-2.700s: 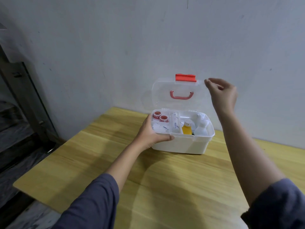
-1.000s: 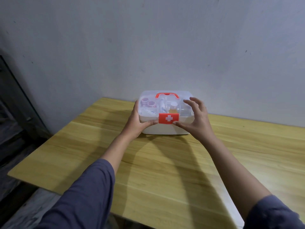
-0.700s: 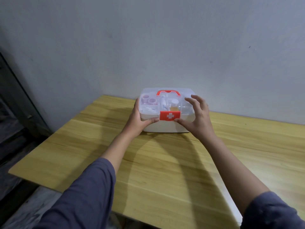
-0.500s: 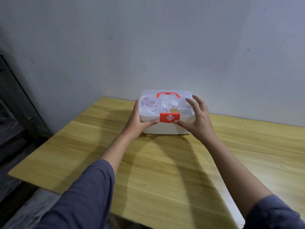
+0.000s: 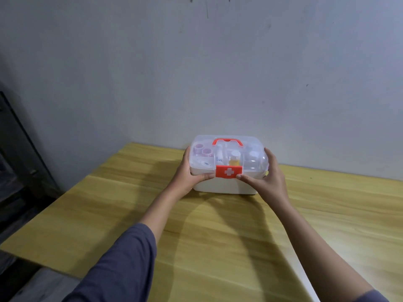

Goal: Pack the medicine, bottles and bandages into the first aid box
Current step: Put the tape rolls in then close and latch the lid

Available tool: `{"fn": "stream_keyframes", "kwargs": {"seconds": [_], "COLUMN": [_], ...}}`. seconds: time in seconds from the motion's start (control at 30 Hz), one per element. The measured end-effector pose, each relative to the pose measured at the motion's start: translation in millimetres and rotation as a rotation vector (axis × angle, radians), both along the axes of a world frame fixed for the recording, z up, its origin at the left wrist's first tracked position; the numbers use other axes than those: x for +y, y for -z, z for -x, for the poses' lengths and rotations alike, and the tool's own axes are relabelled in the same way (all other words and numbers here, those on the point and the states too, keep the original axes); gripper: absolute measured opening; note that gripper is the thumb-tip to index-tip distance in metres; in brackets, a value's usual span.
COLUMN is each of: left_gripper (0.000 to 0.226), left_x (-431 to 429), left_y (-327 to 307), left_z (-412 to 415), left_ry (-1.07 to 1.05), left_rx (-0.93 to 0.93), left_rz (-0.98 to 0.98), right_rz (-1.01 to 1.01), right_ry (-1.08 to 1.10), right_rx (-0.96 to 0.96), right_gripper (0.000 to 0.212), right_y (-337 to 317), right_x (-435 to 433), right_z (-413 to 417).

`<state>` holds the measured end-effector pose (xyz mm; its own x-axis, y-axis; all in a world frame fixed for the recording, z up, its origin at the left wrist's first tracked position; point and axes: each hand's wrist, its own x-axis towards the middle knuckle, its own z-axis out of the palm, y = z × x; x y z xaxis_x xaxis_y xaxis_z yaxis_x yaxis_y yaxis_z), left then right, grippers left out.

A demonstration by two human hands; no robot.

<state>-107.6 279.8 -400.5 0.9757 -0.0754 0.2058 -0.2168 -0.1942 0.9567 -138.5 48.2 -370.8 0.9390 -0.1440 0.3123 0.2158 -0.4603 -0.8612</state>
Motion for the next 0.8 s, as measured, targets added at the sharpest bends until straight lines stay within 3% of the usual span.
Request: {"fn": "stream_keyframes", "kwargs": {"seconds": [0.27, 0.8], "left_gripper": [0.096, 0.108], "left_x": [-20, -23], "left_y": [8, -27], "left_z": [3, -10], "left_ry": [0.086, -0.005], "left_rx": [0.055, 0.028], "left_rz": [0.041, 0.05], "right_rz": [0.049, -0.015], "right_ry": [0.049, -0.026], "right_rx": [0.016, -0.026], "right_gripper": [0.1, 0.099], "right_y": [8, -26], "right_x": [-20, -23], "right_z": [7, -15]}}
